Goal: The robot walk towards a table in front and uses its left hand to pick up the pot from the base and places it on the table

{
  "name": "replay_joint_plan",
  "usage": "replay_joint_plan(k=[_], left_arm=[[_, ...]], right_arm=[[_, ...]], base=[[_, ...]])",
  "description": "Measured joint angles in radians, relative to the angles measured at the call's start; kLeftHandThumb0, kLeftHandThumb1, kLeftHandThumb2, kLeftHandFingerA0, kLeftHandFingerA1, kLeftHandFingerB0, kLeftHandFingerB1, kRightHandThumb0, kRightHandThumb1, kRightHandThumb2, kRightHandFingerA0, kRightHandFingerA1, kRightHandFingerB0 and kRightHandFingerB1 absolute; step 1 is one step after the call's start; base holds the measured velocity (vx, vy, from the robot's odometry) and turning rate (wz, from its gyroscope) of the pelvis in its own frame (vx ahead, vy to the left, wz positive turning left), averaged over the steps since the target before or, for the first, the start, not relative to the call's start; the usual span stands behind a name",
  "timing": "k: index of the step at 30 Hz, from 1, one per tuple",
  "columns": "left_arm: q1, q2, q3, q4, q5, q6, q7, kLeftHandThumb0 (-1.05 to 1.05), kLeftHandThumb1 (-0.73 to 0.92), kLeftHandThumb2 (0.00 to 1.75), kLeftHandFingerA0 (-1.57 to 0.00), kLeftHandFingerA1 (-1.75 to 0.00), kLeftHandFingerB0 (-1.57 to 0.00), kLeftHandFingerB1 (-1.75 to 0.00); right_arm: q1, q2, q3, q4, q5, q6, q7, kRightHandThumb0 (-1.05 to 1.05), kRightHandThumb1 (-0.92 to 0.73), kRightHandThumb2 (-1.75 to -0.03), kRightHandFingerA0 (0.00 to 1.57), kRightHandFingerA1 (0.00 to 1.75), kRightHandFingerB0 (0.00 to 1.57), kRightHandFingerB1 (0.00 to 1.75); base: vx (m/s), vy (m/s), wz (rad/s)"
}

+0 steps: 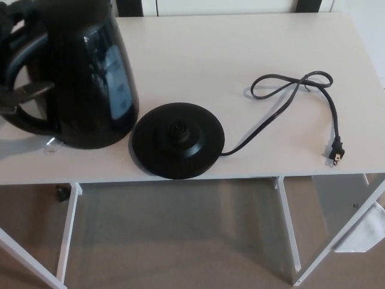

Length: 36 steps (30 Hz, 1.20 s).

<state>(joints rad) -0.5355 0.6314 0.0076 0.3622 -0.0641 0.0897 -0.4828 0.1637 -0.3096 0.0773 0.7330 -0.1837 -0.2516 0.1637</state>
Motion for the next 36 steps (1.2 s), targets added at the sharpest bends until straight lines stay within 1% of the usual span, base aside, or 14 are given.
replay_joint_plan(k=[5, 8, 15, 16, 22, 23, 24, 25, 29, 32, 33, 34, 35, 36], left_arm=[[0.0, 0.009, 0.007, -0.008, -0.015, 0.022, -0.047, -0.75, 0.45, 0.82, 0.0, -0.07, 0.0, -0.05], [0.005, 0.023, 0.021, -0.006, -0.031, 0.025, -0.082, -0.79, 0.47, 0.82, 0.0, 0.0, 0.0, -0.01], [0.028, 0.061, 0.123, 0.013, -0.077, 0.031, -0.151, -0.84, 0.48, 0.86, 0.0, 0.0, 0.0, 0.0], [0.028, 0.068, 0.14, 0.021, -0.084, 0.031, -0.158, -0.87, 0.58, 0.6, 0.0, 0.0, 0.0, 0.0], [0.011, 0.149, 0.275, 0.105, -0.133, 0.031, -0.201, -0.9, 0.62, 0.59, 0.0, 0.0, 0.0, 0.0], [0.01, 0.172, 0.31, 0.128, -0.144, 0.031, -0.209, -0.84, 0.62, 0.6, 0.0, 0.0, 0.0, 0.0], [0.01, 0.187, 0.336, 0.142, -0.153, 0.031, -0.214, -0.84, 0.62, 0.6, 0.0, 0.0, 0.0, 0.0], [0.011, 0.201, 0.372, 0.156, -0.166, 0.031, -0.223, -0.84, 0.48, 0.88, 0.0, 0.0, 0.0, -0.09], [0.046, 0.243, 0.531, 0.156, -0.235, 0.046, -0.255, -0.85, 0.49, 0.89, 0.0, 0.0, 0.0, -0.11], [0.132, 0.243, 0.638, 0.099, -0.278, 0.053, -0.274, -0.84, 0.48, 0.87, 0.0, 0.0, 0.0, -0.06], [0.171, 0.237, 0.663, 0.076, -0.288, 0.054, -0.28, -0.81, 0.43, 0.77, 0.0, -0.03, 0.0, -0.04], [0.221, 0.224, 0.688, 0.048, -0.298, 0.054, -0.289, -0.81, 0.43, 0.77, 0.0, -0.03, 0.0, -0.04], [0.263, 0.21, 0.702, 0.027, -0.304, 0.054, -0.296, -0.75, 0.45, 0.85, 0.0, -0.1, 0.0, -0.1], [0.298, 0.196, 0.711, 0.012, -0.307, 0.053, -0.301, -0.74, 0.41, 0.74, 0.0, -0.13, 0.0, -0.06]], right_arm=[[-0.001, 0.0, -0.008, -0.007, 0.0, 0.004, 0.001, -0.35, -0.65, -0.58, 0.68, 0.43, 0.54, 0.4], [0.0, 0.0, -0.01, -0.007, 0.001, 0.005, 0.001, -0.37, -0.65, -0.58, 0.67, 0.43, 0.54, 0.39], [0.012, 0.0, -0.012, -0.008, 0.003, 0.006, 0.003, -0.35, -0.64, -0.58, 0.68, 0.43, 0.54, 0.39], [0.012, 0.0, -0.012, -0.008, 0.004, 0.006, 0.003, -0.35, -0.64, -0.58, 0.69, 0.43, 0.54, 0.39], [0.013, -0.001, -0.011, -0.004, 0.004, 0.005, 0.003, -0.36, -0.64, -0.58, 0.69, 0.43, 0.54, 0.39], [0.014, -0.002, -0.011, 0.0, 0.004, 0.005, 0.003, -0.35, -0.63, -0.58, 0.7, 0.44, 0.54, 0.39], [0.014, -0.002, -0.011, 0.003, 0.004, 0.005, 0.003, -0.35, -0.63, -0.58, 0.7, 0.44, 0.54, 0.39], [0.014, -0.002, -0.011, 0.005, 0.004, 0.005, 0.004, -0.36, -0.63, -0.58, 0.69, 0.44, 0.53, 0.39], [0.012, -0.002, -0.011, 0.017, 0.004, 0.002, 0.005, -0.37, -0.63, -0.58, 0.69, 0.44, 0.53, 0.39], [0.01, -0.003, -0.01, 0.027, 0.004, 0.001, 0.005, -0.36, -0.64, -0.59, 0.69, 0.44, 0.52, 0.39], [0.011, -0.002, -0.01, 0.028, 0.004, 0.001, 0.005, -0.42, -0.54, -0.77, 0.63, 0.55, 0.49, 0.5], [0.011, -0.002, -0.01, 0.03, 0.004, 0.0, 0.005, -0.42, -0.54, -0.77, 0.63, 0.55, 0.49, 0.5], [0.011, -0.002, -0.01, 0.032, 0.004, 0.0, 0.004, -0.36, -0.64, -0.59, 0.68, 0.44, 0.53, 0.39], [0.012, -0.001, -0.01, 0.033, 0.004, -0.001, 0.004, -0.36, -0.65, -0.58, 0.67, 0.43, 0.53, 0.39]], base=[[0.0, 0.0, 0.0], [0.0, 0.0, 0.0], [0.0, 0.0, 0.0], [0.0, 0.0, 0.0], [0.0, 0.0, 0.0], [0.0, 0.0, 0.0], [0.0, 0.0, 0.0], [0.0, 0.0, 0.0], [0.0, 0.0, 0.0], [0.0, 0.0, 0.0], [0.0, 0.0, 0.0], [0.0, 0.0, 0.0], [0.0, 0.0, 0.0], [0.0, 0.0, 0.0]])
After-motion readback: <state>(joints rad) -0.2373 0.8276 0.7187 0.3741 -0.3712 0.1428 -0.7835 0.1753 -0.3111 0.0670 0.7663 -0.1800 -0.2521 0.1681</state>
